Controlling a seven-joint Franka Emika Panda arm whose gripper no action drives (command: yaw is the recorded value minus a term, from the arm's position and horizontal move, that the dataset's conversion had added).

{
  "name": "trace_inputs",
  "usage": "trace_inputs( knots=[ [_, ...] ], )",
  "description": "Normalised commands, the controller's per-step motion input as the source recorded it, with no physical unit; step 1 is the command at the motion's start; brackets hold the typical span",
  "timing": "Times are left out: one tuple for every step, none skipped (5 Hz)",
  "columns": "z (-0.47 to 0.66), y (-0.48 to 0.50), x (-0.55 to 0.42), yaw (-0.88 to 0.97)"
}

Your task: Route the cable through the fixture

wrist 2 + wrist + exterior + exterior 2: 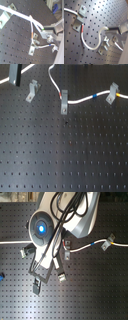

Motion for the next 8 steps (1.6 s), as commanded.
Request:
trace_inputs(
  knots=[
    [0.26, 0.487, -0.049, 0.0],
    [0.45, 0.341, -0.3, 0.42],
    [0.37, 0.239, -0.334, 0.53],
    [0.3, 0.257, -0.365, 0.58],
    [0.13, 0.339, -0.401, 0.53],
    [0.24, 0.414, -0.325, 0.43],
    [0.41, 0.415, 0.033, 0.37],
    [0.4, 0.325, 0.077, 0.38]
  ],
)
